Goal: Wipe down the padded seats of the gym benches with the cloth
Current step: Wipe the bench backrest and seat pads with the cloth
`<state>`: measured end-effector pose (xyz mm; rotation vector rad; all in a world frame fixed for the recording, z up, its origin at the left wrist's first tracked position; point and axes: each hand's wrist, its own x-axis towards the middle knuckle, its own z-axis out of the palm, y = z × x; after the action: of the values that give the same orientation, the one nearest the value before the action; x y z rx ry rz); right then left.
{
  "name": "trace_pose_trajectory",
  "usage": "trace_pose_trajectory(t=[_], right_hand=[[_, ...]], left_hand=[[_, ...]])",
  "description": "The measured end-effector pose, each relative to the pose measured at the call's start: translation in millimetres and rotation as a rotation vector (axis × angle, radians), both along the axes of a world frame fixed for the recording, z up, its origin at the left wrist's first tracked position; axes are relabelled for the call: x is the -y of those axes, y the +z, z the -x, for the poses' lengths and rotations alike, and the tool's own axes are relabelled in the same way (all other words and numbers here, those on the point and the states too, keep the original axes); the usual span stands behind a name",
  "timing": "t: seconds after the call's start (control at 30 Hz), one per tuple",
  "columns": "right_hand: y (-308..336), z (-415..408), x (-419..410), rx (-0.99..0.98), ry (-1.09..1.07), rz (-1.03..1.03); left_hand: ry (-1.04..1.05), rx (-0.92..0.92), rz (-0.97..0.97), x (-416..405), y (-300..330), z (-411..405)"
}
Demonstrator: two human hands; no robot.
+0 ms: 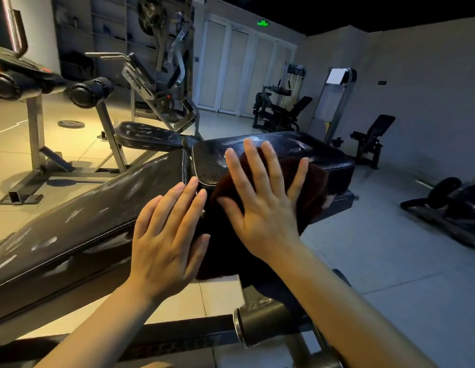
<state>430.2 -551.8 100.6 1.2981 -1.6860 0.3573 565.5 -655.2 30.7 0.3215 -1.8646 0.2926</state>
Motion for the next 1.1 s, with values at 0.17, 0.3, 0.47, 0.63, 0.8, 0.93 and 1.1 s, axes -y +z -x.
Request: trace_pose_trajectory(t=[0.17,0.3,0.47,0.63,0.8,0.93,1.1], right_hand=[[8.7,37.0,-25.0,0.021,0.017,0.068],[11.2,68.1,-52.9,0.148,-0.124,0.171],[2.7,48.3,-36.8,0.182,-0.107,0.208],[-5.6,5.6,-4.3,0.013,0.026,0.030],[0.6,15.3,-4.7,-0.184,0.178,-0.110],[6.7,59.7,-40.7,-0.126,-0.008,0.012],[3.4,70.7,-51.8,0.060,-0.124,0.153]], left_hand=[[-0.011,0.033,0.054,4.0,0.0,-4.8],[0.013,0.023,0.055,3.1,0.4,-1.6],[0.024,-0.010,0.028,-0.1,-1.0,2.5],[0.020,-0.024,0.015,0.4,-0.7,2.9],[0.004,0.005,0.022,1.8,-1.0,-1.4],[0.013,0.027,0.040,3.4,0.2,-2.6],[0.025,-0.020,0.018,0.4,0.4,2.7]])
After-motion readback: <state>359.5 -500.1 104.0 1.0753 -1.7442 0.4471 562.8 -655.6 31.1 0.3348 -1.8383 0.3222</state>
